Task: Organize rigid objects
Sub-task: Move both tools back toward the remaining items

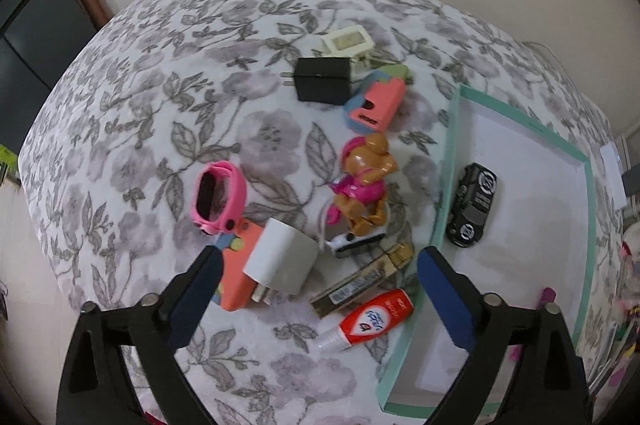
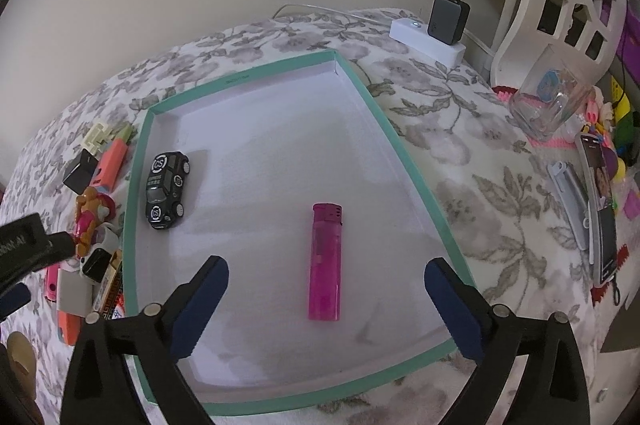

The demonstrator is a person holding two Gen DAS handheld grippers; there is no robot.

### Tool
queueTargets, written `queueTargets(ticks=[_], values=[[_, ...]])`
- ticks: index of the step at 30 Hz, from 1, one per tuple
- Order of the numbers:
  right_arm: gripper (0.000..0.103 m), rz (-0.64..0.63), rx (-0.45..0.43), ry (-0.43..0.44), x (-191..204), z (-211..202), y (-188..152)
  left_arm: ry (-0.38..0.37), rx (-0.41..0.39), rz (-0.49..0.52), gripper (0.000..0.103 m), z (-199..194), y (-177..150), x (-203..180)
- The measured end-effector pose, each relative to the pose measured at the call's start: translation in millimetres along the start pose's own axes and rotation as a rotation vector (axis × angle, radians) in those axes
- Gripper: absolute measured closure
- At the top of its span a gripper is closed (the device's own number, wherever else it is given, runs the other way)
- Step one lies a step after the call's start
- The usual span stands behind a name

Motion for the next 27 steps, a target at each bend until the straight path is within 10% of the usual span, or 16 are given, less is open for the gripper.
queueTargets(ticks=[18, 27], values=[[0.0, -0.109, -0.206, 0.172, 88, -75, 45, 0.097, -0.073, 0.005, 0.004, -31, 34, 80], [0.002, -0.213, -0.096, 0.218, 142, -46, 28, 0.077, -0.022, -0.087, 0.004, -17, 36, 131]])
Point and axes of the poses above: each gripper's, at about its wrist camera, not at the fingertips, and z roughly the way its jaws point, x to its left, y to its top, the point moved 1 cm from there along z, roughly the way its jaws point
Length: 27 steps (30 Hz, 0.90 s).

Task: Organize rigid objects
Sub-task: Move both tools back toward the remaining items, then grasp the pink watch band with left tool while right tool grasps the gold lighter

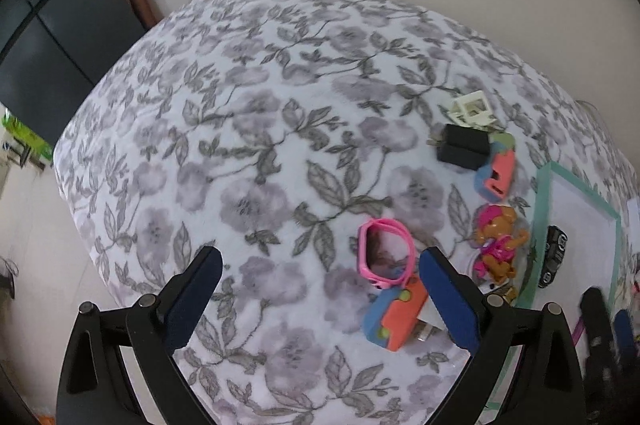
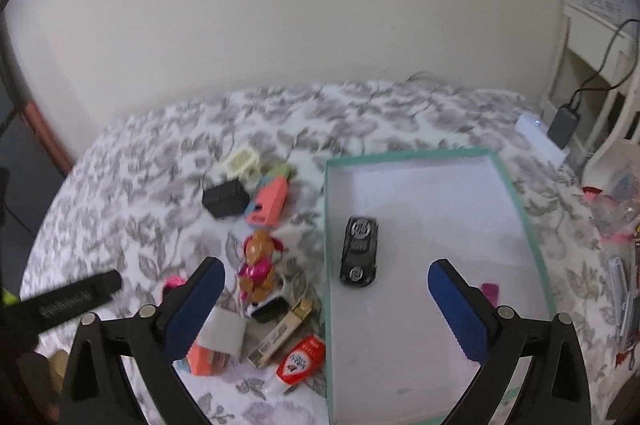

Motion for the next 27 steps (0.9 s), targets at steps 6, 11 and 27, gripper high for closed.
queueTargets(ticks=[6, 11, 27], values=[[0.016, 0.006, 0.094, 0.056, 4, 22, -16, -0.004, 0.07, -0.027, 0.004, 24, -7, 9], [0.023, 0.016, 0.158, 0.097, 8, 35, -28, -0.029, 0.127, -0.055, 0.004, 43, -11, 12], [0.065, -0.014, 0.304, 0.124, 26, 78, -43, -0.024, 0.163, -0.057, 0.007, 85, -8, 6]])
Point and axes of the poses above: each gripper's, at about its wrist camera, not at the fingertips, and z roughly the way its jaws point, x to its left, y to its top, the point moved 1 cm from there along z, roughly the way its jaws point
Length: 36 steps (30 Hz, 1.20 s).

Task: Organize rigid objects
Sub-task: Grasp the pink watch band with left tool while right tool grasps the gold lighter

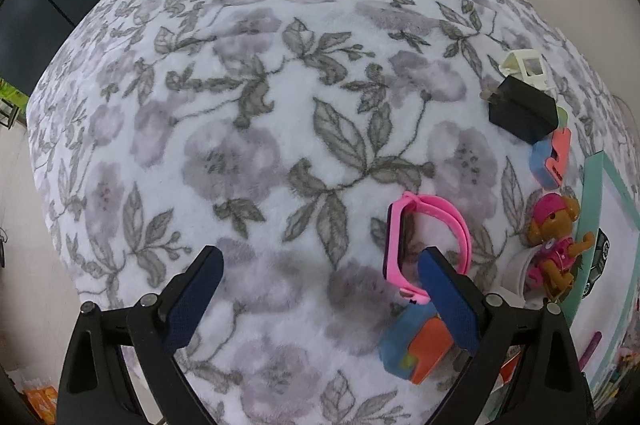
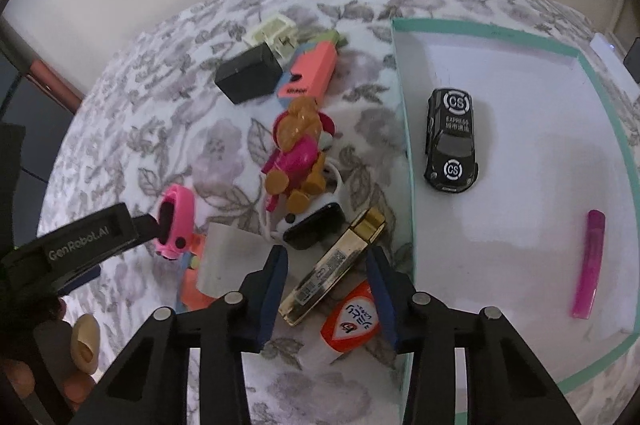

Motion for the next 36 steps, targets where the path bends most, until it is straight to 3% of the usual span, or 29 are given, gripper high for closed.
queueTargets(ticks=[9, 15, 17, 22, 27, 36], values=[[0.067, -0.043, 0.029, -0.049, 10, 17, 3, -0.006, 0.029, 0.034, 0.03, 24, 0, -10], [0.067, -0.089, 0.031, -0.087, 17, 25, 3, 0.018, -0.003, 0.075, 0.034, 28, 2, -26], [0.067, -0.103, 0.028, -0.099, 19, 25, 1, 0.012, -0.005, 0.083, 0.04, 27, 2, -29], [0.074, -0.106, 0.027, -0.106, 19, 24, -1, 0.005, -0.019, 0.125, 0.072, 19, -1, -41], [0.077, -0.103, 0.03, -0.08, 14, 19, -4, -0.002, -0.018, 0.143, 0.089, 16, -4, -51], [0.082, -0.038, 0.025, -0.033, -1, 6, -7, -0.016, -0.014, 0.078, 0.089, 8, -5, -29]])
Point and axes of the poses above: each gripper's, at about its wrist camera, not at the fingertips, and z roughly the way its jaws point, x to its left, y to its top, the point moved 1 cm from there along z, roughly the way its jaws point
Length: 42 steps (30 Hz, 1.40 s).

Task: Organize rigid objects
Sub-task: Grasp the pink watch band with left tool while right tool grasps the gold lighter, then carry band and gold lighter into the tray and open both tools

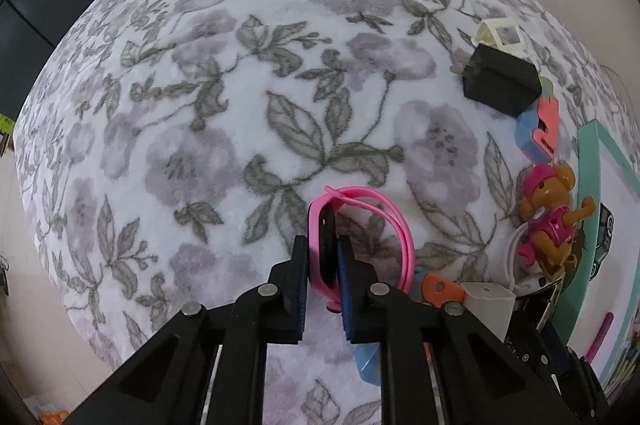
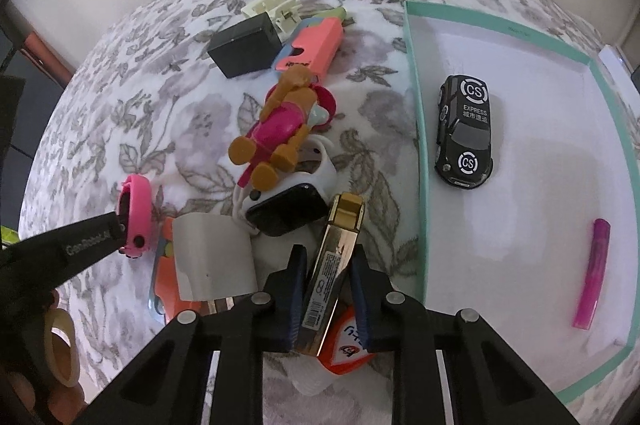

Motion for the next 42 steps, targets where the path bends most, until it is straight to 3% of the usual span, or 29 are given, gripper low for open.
queueTargets(ticks=[11, 21, 25, 31, 42], values=[[0.087, 0.081, -0.04, 0.082, -15, -18, 1, -0.001, -0.092, -0.026, 0.089, -42, -1, 17], [0.087, 0.123, -0.085, 0.13, -22, -35, 0, -0.005, -0.109, -0.023, 0.089, -54, -5, 11], [0.087, 0.141, -0.132, 0.146, -28, -52, 2, -0.01, -0.154, -0.016, 0.089, -75, -6, 6], [0.087, 0.158, -0.255, 0.117, -41, -95, 7, -0.06, -0.224, 0.009, 0.089, -117, -7, -13], [0.087, 0.275, -0.419, -0.085, -111, -150, 2, -0.192, -0.3, 0.151, 0.089, -189, -26, -107]])
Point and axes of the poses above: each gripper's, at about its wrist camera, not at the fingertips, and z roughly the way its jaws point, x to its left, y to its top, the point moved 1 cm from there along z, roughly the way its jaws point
